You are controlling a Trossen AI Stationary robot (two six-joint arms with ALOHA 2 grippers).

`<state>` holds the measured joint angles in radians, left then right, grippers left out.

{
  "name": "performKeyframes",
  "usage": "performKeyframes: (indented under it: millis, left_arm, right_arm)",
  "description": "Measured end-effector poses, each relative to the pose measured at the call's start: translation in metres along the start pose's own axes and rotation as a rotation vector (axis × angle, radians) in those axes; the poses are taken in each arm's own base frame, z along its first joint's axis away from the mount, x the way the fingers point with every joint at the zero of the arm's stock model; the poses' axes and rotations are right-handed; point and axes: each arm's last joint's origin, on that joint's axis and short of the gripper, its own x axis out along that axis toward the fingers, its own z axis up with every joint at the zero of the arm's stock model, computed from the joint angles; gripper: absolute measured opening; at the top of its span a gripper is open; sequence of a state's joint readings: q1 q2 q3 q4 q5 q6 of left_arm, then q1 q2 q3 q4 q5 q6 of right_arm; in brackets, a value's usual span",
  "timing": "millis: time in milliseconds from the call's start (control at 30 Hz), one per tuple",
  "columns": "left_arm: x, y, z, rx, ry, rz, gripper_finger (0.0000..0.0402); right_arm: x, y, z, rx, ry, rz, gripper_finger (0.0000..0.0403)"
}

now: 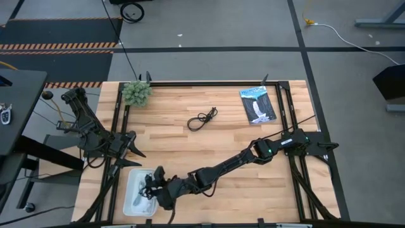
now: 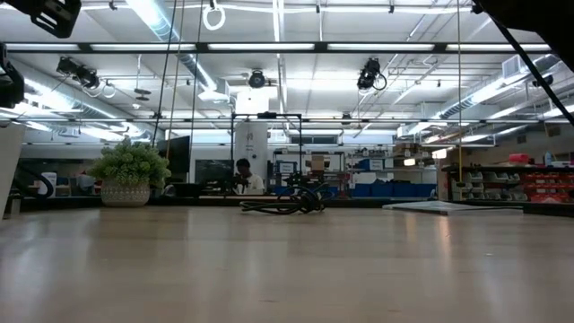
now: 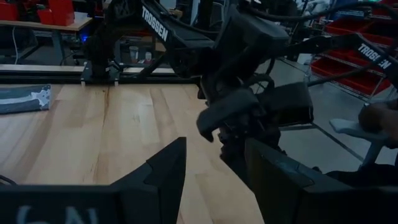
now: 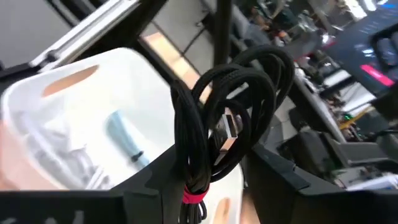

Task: Pick and place USB-C Cables
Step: Put the bottom black charger cable into the white bin

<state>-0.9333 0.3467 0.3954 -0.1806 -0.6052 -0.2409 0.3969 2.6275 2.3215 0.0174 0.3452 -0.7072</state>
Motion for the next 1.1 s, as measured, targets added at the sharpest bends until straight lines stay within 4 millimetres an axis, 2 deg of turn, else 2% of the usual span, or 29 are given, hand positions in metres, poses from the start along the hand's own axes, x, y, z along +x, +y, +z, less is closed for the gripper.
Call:
performKeyframes:
  millis: [233,367,667,867,1100]
  left_arm:
    - [0.000,0.000,0.000,0.000,0.000,0.000,0.0172]
    - [0.000,0.000,0.000,0.000,0.000,0.000,0.0172]
    - [0.000,0.000,0.000,0.002,0.003,0.000,0.0172]
    - [0.000,0.000,0.000,0.002,0.004,0.001,0.0172]
    - [0.000,0.000,-0.001,0.004,0.005,0.001,0.0172]
  right_arm:
    - [0.001,0.009,-0.009,0.008,0.070,0.065,0.0190]
    - [0.001,0.010,-0.009,0.075,0.076,0.060,0.0216]
    - [-0.006,0.025,-0.007,0.029,0.166,0.076,0.0272]
    - [-0.006,0.026,-0.006,0.081,0.139,0.121,0.0287]
    - [-0.004,0.016,0.002,0.065,0.062,0.021,0.0314]
